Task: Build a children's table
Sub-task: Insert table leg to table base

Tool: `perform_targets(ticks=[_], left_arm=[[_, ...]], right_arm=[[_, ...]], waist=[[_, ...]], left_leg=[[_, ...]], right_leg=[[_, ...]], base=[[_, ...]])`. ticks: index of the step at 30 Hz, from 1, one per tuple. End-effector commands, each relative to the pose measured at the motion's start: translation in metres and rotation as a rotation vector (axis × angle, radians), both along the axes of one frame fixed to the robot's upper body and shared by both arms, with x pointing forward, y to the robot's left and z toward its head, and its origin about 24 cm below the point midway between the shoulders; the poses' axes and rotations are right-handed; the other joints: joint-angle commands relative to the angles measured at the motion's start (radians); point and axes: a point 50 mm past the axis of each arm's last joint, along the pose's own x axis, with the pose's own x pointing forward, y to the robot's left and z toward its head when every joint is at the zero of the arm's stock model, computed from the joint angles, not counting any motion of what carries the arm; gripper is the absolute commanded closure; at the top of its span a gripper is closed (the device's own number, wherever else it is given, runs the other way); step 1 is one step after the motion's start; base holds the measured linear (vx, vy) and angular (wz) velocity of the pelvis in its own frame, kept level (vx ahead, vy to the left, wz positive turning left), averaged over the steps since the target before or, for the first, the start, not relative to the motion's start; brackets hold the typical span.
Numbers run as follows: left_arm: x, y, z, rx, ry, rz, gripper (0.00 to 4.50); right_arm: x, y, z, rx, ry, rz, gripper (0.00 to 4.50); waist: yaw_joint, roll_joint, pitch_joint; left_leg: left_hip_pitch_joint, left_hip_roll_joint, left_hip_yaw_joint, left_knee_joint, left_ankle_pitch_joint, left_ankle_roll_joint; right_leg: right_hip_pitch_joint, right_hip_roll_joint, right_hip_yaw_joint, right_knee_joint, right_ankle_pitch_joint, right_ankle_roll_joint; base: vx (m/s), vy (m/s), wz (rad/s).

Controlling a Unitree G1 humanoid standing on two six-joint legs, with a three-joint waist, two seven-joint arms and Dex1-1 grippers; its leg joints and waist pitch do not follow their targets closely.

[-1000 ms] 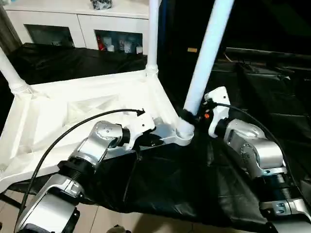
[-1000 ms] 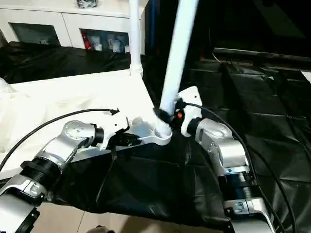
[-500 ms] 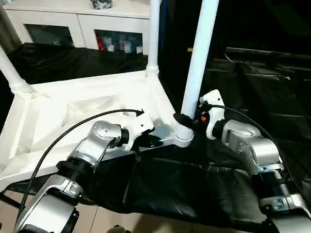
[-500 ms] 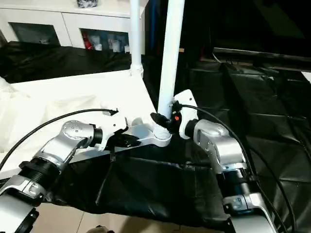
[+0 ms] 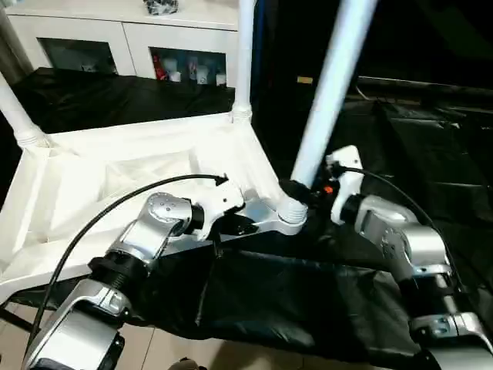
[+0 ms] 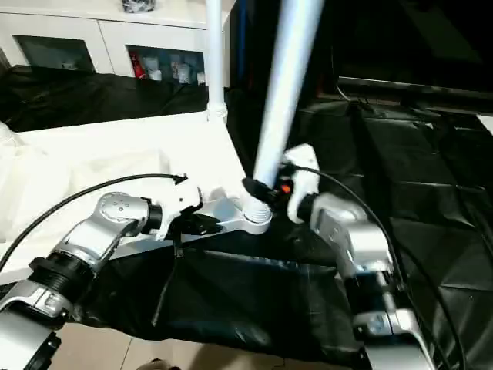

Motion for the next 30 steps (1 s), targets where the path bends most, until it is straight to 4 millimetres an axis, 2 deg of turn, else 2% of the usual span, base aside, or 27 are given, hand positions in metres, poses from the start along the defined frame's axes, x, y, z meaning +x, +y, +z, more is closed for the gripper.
perform_targets(ticks=[1, 3, 4, 6, 9, 14, 23, 24, 26, 30], left_arm=[[-0.001, 0.008, -0.01, 0.027, 0.025, 0.048, 4.5], [0.001, 0.006, -0.009, 0.026, 0.011, 0.063, 4.5], [0.002, 0.006, -0.009, 0.026, 0.006, 0.068, 4.5], [0.002, 0.005, -0.009, 0.026, 0.004, 0.069, 4.5], [0.002, 0.004, -0.008, 0.025, 0.006, 0.066, 4.5], [0.002, 0.003, -0.008, 0.028, 0.009, 0.049, 4.5], [-0.002, 0.007, -0.009, 0.056, 0.024, -0.002, 4.5], [-0.003, 0.008, -0.009, 0.058, 0.028, -0.011, 4.5], [-0.004, 0.009, -0.009, 0.061, 0.032, -0.022, 4.5], [-0.006, 0.009, -0.008, 0.061, 0.037, -0.054, 4.5]], right_arm=[[-0.011, -0.006, -0.018, 0.003, 0.038, -0.02, 2.62], [-0.019, -0.007, -0.029, 0.008, 0.026, -0.053, 2.62], [-0.02, -0.008, -0.032, 0.006, 0.024, -0.071, 2.62], [-0.025, -0.008, -0.038, -0.013, 0.009, -0.081, 2.62], [-0.03, -0.004, -0.041, -0.058, -0.019, -0.056, 2.63], [-0.03, 0.001, -0.036, -0.139, -0.046, 0.0, 2.63], [-0.021, 0.012, -0.03, -0.271, -0.031, 0.199, 2.63], [-0.019, 0.014, -0.031, -0.284, -0.022, 0.227, 2.63], [-0.018, 0.016, -0.031, -0.303, -0.016, 0.273, 2.63], [-0.02, 0.018, -0.036, -0.316, 0.018, 0.386, 2.63]], waist=[[0.002, -0.004, -0.064], [0.002, 0.0, -0.066], [0.001, -0.002, -0.065], [0.0, -0.001, -0.062], [0.0, 0.002, -0.06], [-0.003, 0.002, -0.059], [-0.008, 0.001, -0.061], [-0.008, -0.01, -0.063], [-0.012, -0.006, -0.06], [-0.016, -0.007, -0.063]], left_leg=[[0.009, 0.036, -0.006, -0.075, -0.18, 0.0], [0.008, 0.036, -0.007, -0.077, -0.178, 0.003], [0.006, 0.035, -0.007, -0.077, -0.181, 0.003], [0.01, 0.035, -0.007, -0.08, -0.22, -0.001], [0.011, 0.037, -0.01, -0.085, -0.257, -0.008], [0.01, 0.037, -0.012, -0.088, -0.266, -0.01], [0.006, 0.036, -0.013, -0.088, -0.26, -0.008], [0.005, 0.036, -0.013, -0.086, -0.244, -0.002], [0.005, 0.037, -0.012, -0.088, -0.246, 0.0], [0.009, 0.04, -0.012, -0.088, -0.261, 0.0]], right_leg=[[0.045, -0.059, 0.031, -0.079, -0.158, -0.22], [0.046, -0.058, 0.03, -0.078, -0.147, -0.219], [0.046, -0.058, 0.029, -0.08, -0.152, -0.218], [0.042, -0.058, 0.03, -0.088, -0.216, -0.208], [0.038, -0.059, 0.032, -0.095, -0.288, -0.188], [0.037, -0.057, 0.031, -0.097, -0.307, -0.171], [0.04, -0.057, 0.032, -0.094, -0.273, -0.182], [0.042, -0.059, 0.031, -0.09, -0.265, -0.185], [0.039, -0.058, 0.031, -0.093, -0.276, -0.188], [0.039, -0.058, 0.031, -0.092, -0.251, -0.201]], base=[[0.0, 0.0, 0.0], [0.0, 0.0, 0.0], [0.0, 0.0, 0.0], [0.0, 0.0, 0.0], [0.0, 0.0, 0.0], [0.0, 0.0, 0.0], [0.0, 0.0, 0.0], [0.0, 0.0, 0.0], [0.0, 0.0, 0.0], [0.0, 0.0, 0.0]])
